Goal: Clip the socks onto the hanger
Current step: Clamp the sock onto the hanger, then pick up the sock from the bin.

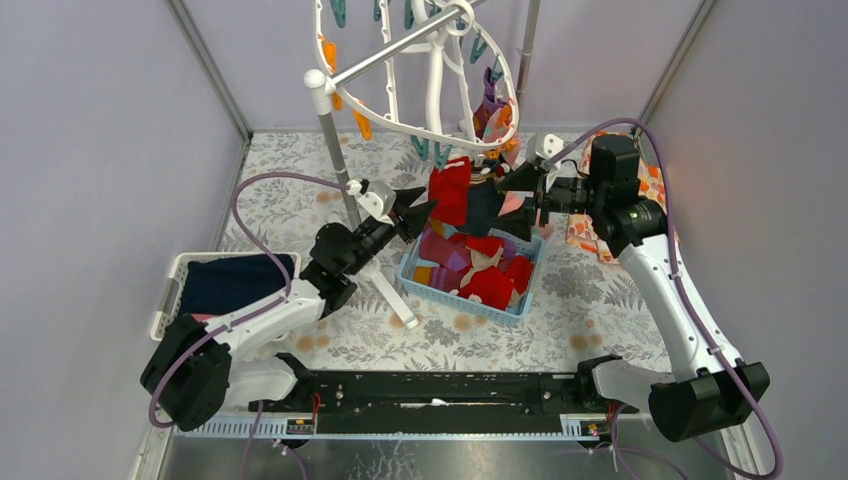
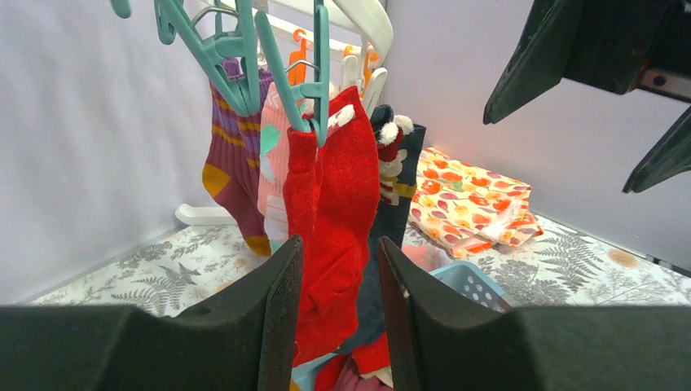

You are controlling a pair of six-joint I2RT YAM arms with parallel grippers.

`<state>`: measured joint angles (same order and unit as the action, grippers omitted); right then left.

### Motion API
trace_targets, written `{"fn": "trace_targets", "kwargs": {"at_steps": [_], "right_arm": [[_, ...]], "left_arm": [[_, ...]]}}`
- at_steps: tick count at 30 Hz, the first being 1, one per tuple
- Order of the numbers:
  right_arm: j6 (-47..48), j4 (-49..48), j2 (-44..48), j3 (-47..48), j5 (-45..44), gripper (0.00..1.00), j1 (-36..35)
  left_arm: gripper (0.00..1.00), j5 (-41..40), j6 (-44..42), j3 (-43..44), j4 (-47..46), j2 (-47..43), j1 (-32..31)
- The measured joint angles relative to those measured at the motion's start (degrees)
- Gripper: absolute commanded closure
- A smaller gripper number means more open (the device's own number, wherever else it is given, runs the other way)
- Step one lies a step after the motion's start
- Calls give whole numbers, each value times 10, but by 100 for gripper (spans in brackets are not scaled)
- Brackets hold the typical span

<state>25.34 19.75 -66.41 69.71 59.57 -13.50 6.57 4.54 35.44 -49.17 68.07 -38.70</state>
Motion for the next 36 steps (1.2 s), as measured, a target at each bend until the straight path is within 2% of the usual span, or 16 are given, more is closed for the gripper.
{"fn": "trace_targets", "kwargs": {"at_steps": [14, 23, 25, 28, 31, 36], "right_arm": [[79, 35, -35, 25, 40, 16, 0], [90, 39, -41, 25, 46, 15, 0], [98, 44, -42, 25, 46, 15, 0], [123, 66, -44, 30, 46, 15, 0], [164, 98, -45, 41, 46, 8, 0], [224, 132, -43, 50, 50, 2, 0]], "left_arm": [[61, -17, -54, 47, -10, 66, 1], [81, -23, -80, 52, -13, 71, 6], [80, -18, -83, 52, -13, 71, 8], [72, -8, -85, 51, -12, 70, 10], [61, 6, -85, 45, -9, 56, 12], [55, 23, -81, 15, -10, 14, 13]]}}
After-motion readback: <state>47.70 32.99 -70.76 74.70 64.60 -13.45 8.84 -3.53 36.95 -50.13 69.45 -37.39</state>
